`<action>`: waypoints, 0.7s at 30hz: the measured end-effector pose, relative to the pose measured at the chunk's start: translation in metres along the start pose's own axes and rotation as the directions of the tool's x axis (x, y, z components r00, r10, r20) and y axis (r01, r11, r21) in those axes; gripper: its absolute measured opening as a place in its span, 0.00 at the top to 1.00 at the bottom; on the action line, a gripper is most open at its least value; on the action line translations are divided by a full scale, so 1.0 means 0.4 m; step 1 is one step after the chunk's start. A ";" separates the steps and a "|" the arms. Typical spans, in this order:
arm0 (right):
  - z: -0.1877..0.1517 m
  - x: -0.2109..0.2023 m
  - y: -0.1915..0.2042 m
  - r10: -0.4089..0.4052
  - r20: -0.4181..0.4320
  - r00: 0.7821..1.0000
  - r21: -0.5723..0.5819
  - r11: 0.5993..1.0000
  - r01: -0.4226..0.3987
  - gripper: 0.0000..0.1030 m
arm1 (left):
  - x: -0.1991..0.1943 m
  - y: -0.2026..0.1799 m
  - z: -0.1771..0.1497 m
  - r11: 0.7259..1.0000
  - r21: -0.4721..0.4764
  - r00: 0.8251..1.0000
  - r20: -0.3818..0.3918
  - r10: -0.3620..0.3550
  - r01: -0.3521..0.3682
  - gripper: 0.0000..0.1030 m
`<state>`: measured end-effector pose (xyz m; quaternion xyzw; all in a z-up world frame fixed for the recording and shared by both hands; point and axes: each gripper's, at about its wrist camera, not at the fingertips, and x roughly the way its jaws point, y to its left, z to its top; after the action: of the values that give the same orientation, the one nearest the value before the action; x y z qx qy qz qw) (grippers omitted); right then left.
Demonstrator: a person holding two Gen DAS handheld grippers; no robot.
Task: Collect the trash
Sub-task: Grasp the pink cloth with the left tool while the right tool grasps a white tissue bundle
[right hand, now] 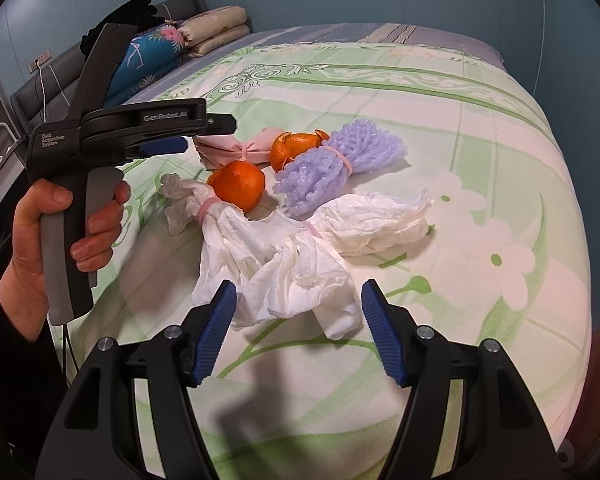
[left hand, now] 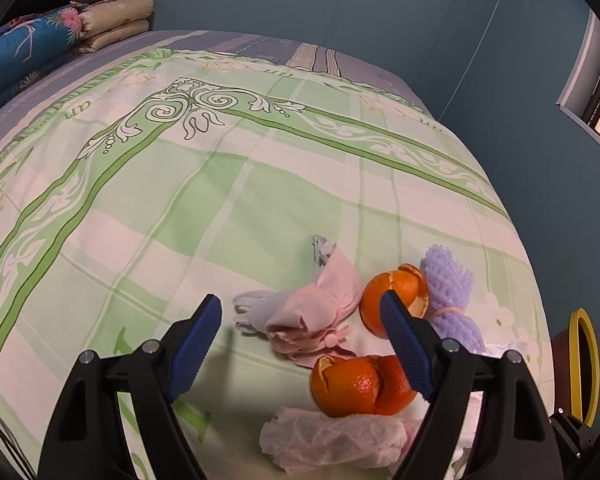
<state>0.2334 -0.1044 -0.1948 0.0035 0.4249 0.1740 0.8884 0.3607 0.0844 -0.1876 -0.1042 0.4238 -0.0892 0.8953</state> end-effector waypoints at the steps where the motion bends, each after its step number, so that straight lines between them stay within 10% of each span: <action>1: 0.001 0.003 0.002 0.006 -0.002 1.000 0.000 1.000 -0.006 0.40 | 0.004 -0.003 0.001 1.000 0.001 1.000 -0.003 -0.002 0.002 0.24; 13: 0.001 0.045 0.014 0.013 -0.046 0.999 -0.009 1.000 -0.013 0.48 | 0.049 -0.041 -0.011 0.999 0.048 0.998 -0.054 -0.016 0.018 0.39; 21: 0.004 0.048 0.014 -0.003 -0.046 0.999 -0.014 1.000 0.003 0.79 | 0.049 -0.028 -0.008 0.999 0.027 0.998 -0.062 -0.021 0.023 0.67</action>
<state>0.2439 -0.0927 -0.2076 -0.0076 0.4441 0.1757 0.8786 0.3698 0.0683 -0.2009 -0.0935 0.4487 -0.1081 0.8822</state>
